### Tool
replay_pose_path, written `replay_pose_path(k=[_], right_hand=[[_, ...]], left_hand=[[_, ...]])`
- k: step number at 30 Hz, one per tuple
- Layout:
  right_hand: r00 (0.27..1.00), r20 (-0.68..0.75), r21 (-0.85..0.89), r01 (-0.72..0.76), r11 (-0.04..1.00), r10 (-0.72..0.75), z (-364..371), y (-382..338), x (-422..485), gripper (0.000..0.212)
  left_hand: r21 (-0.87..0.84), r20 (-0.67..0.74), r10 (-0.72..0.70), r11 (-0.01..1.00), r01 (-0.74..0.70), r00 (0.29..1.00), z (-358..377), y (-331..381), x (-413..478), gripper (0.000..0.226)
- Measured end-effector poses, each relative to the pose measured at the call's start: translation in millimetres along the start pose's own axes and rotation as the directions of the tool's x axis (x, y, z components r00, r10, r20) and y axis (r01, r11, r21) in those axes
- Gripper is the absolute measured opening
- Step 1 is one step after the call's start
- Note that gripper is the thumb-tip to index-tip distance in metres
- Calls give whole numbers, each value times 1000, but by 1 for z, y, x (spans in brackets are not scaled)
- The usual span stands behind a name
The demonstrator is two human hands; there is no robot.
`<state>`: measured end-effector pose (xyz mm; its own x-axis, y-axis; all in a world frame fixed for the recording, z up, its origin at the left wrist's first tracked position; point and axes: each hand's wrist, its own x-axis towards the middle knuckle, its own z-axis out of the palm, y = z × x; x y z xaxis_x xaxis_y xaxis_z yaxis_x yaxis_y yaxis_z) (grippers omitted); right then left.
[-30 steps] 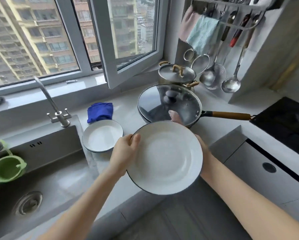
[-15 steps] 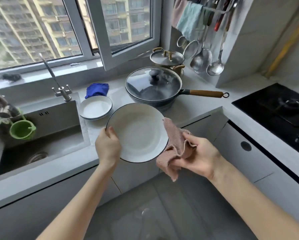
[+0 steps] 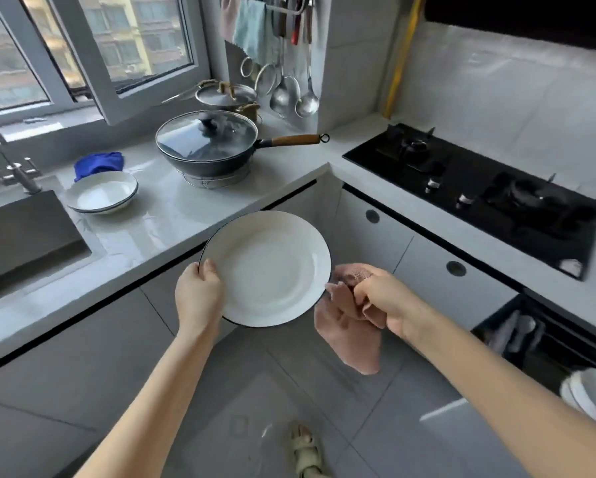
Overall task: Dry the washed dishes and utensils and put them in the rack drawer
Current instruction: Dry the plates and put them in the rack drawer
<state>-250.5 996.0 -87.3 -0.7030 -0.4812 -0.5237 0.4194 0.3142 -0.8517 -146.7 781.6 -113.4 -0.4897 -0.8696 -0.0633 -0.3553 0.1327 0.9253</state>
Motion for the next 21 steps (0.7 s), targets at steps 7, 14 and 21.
replay_pose_path(k=[7, 14, 21], right_hand=[[981, 115, -69, 163, 984, -155, -69, 46, -76, 71], [976, -128, 461, 214, 861, -174, -172, 101, -153, 43], [763, -643, 453, 306, 838, 69, -332, 175, -241, 40]], left_hand=[[-33, 187, 54, 998, -49, 981, 39, 19, -82, 34], [-114, 538, 64, 993, -2, 840, 157, 20, -185, 34], [117, 859, -149, 989, 95, 490, 320, 40, -343, 33]])
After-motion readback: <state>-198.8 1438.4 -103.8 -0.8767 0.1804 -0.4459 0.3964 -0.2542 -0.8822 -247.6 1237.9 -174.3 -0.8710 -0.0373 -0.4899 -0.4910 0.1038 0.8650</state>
